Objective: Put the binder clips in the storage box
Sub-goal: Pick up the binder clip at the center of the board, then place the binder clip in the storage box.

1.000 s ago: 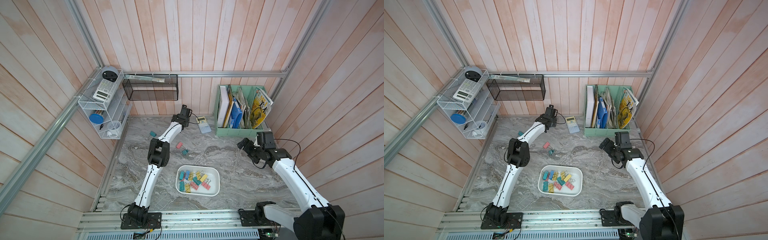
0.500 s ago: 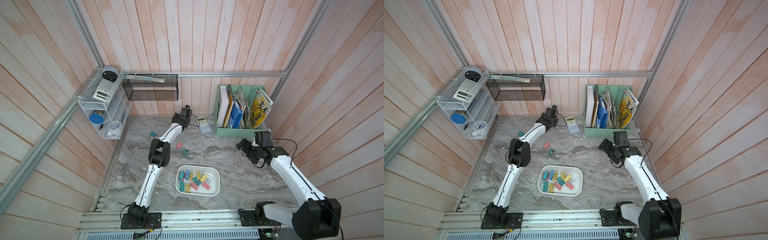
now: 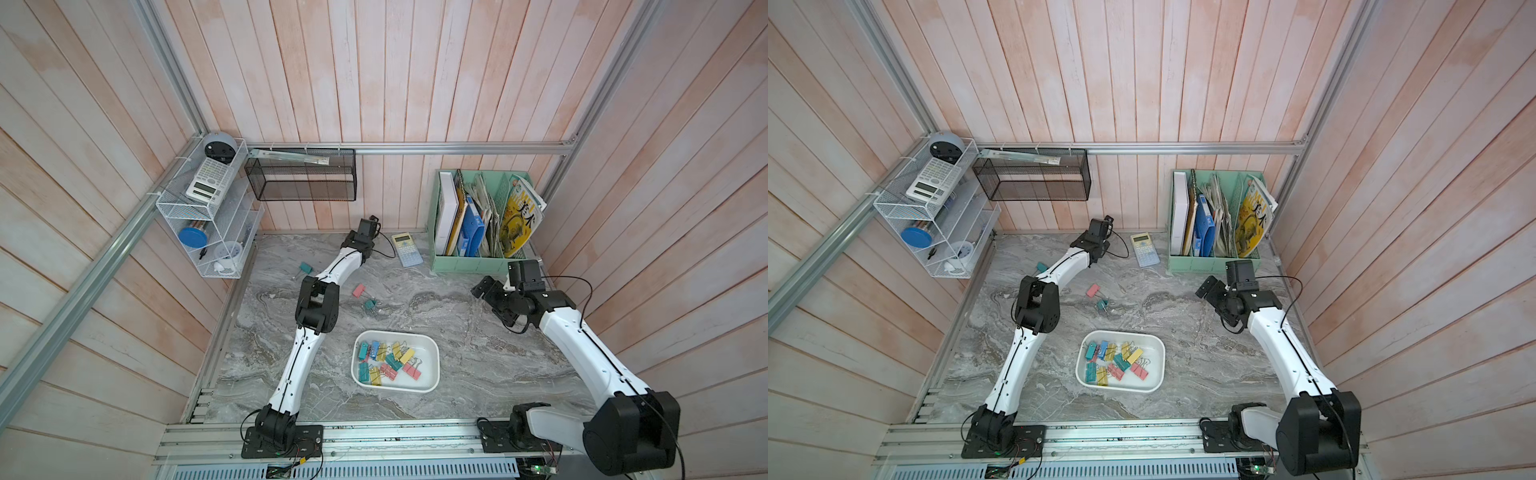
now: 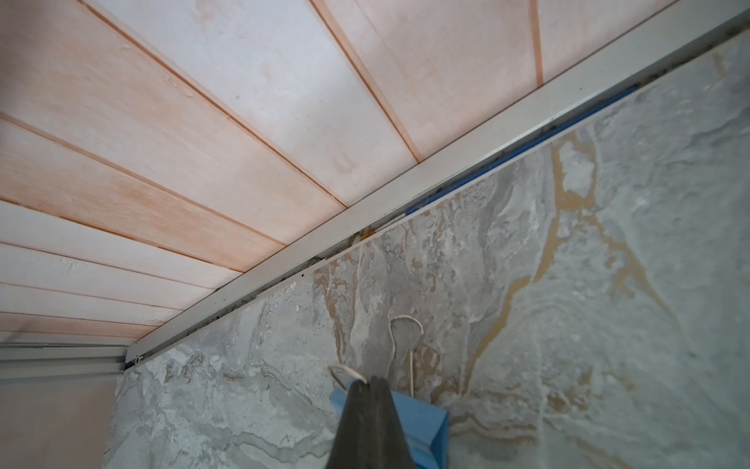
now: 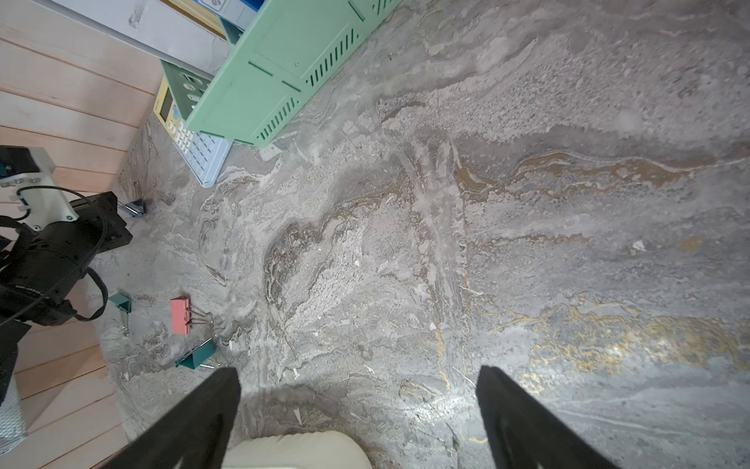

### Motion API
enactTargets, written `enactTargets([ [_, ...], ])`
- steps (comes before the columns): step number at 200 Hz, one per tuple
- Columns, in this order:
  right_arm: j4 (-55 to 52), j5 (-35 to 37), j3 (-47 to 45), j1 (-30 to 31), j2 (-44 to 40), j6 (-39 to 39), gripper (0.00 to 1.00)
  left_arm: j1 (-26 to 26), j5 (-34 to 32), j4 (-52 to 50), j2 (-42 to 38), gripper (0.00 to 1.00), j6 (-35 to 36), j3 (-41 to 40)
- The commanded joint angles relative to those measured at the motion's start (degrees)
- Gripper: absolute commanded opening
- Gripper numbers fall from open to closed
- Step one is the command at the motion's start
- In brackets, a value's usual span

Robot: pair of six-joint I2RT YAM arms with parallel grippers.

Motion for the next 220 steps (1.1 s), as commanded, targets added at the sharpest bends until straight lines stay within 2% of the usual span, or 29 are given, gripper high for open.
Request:
enactTargets([
  [1,-1.17,-0.4,1.65,0.18,0.27,-0.27,0.98,-1.38,1.96,-0.74,-3.43,0.0,-2.83,-3.18],
  [54,0.52,-1.54,0.53,0.29,0.11,0.42,0.98,-1.46,6.56,0.95,-13.78,0.0,-15.83,-13.43],
  [74,0.74,-1.55,0.42,0.27,-0.14,0.6,0.98,-1.61,10.84,0.67,-18.35,0.0,-20.0,-17.69],
  [122,3.15,-1.34,-0.49,0.27,-0.56,1.04,0.98,-1.99,34.01,10.05,-37.25,0.0,-31.2,-38.14],
  [136,4.22,-1.37,-0.81,0.27,-0.45,1.12,0.98,-3.18,42.3,8.16,-42.56,0.0,-29.12,-40.99],
  [158,6.99,-1.69,-1.71,0.32,-0.16,1.54,0.98,-7.0,48.29,3.36,-51.09,0.0,-23.05,-45.72],
  [180,9.71,-2.03,-2.25,0.27,0.34,1.69,0.98,-11.92,49.46,-3.86,-58.66,0.0,-18.7,-50.59],
  [200,11.47,-2.26,-2.73,0.27,0.62,1.81,0.98,-18.33,45.51,-9.94,-63.9,0.0,-16.34,-55.07],
  [220,12.93,-2.63,-3.63,0.27,0.88,2.24,0.98,-24.42,39.55,-9.79,-67.51,0.0,-18.74,-60.37],
])
